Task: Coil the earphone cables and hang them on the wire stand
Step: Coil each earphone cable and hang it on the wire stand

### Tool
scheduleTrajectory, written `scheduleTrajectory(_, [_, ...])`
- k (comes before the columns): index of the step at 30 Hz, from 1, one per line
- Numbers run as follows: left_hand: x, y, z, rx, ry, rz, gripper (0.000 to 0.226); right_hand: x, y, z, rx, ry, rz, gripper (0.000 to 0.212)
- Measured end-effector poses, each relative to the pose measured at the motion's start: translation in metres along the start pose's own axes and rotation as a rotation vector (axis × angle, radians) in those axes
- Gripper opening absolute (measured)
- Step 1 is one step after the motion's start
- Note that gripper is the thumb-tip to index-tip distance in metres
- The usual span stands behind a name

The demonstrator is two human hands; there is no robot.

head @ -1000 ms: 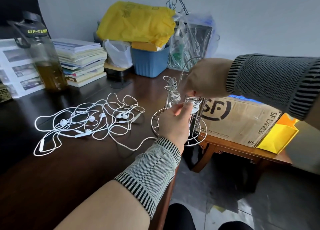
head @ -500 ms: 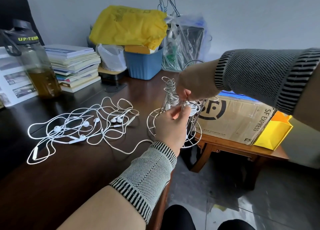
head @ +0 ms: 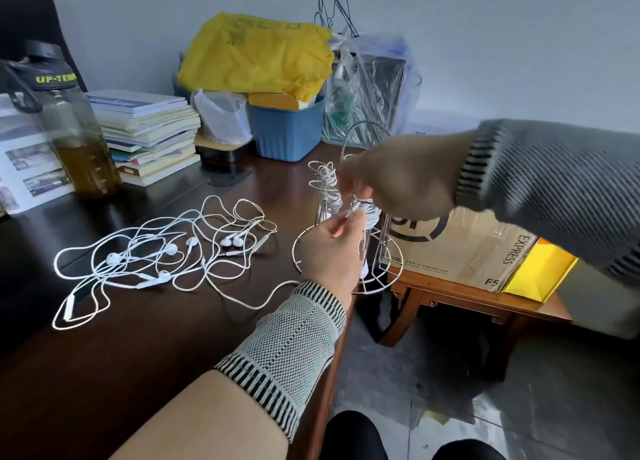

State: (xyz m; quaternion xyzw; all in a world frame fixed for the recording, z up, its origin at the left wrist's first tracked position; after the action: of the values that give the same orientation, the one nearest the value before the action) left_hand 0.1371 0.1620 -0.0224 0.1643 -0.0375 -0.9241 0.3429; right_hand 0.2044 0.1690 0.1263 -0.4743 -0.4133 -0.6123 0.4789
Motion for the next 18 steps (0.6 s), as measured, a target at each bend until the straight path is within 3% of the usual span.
scheduleTrajectory(3, [0.004, -0.003, 0.000, 0.079, 0.056, -0.012, 0.013, -0.002, 0.022, -0.008, 0.037, -0.114, 0.364, 0.040])
scheduleTrajectory(7, [0.004, 0.003, 0.003, 0.103, 0.091, -0.033, 0.047, -0.029, 0.052, 0.001, -0.087, -0.212, 0.867, 0.017])
scheduleTrajectory(10, [0.004, 0.003, 0.004, 0.091, 0.063, -0.036, 0.049, -0.055, 0.058, 0.012, -0.268, -0.376, 1.010, 0.009])
scheduleTrajectory(14, [0.010, 0.005, 0.010, -0.032, -0.128, 0.062, 0.047, -0.083, 0.052, 0.024, -0.511, -0.731, 1.135, 0.015])
scheduleTrajectory(18, [0.017, 0.008, 0.019, -0.155, -0.273, 0.174, 0.025, -0.093, 0.037, 0.022, -0.546, -1.031, 1.195, 0.020])
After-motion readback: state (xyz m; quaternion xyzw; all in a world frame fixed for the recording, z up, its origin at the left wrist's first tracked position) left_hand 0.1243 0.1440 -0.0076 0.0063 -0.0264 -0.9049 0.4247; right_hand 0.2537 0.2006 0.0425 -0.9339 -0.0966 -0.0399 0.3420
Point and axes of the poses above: each hand's wrist, its own y-axis away from the middle knuckle, its own x-axis out of the back of the hand, z = x × y, the point moved 5 cm from there along -y, towards the middle knuckle, and after that the axes turned 15 degrees about x, right-handed, at the moved point
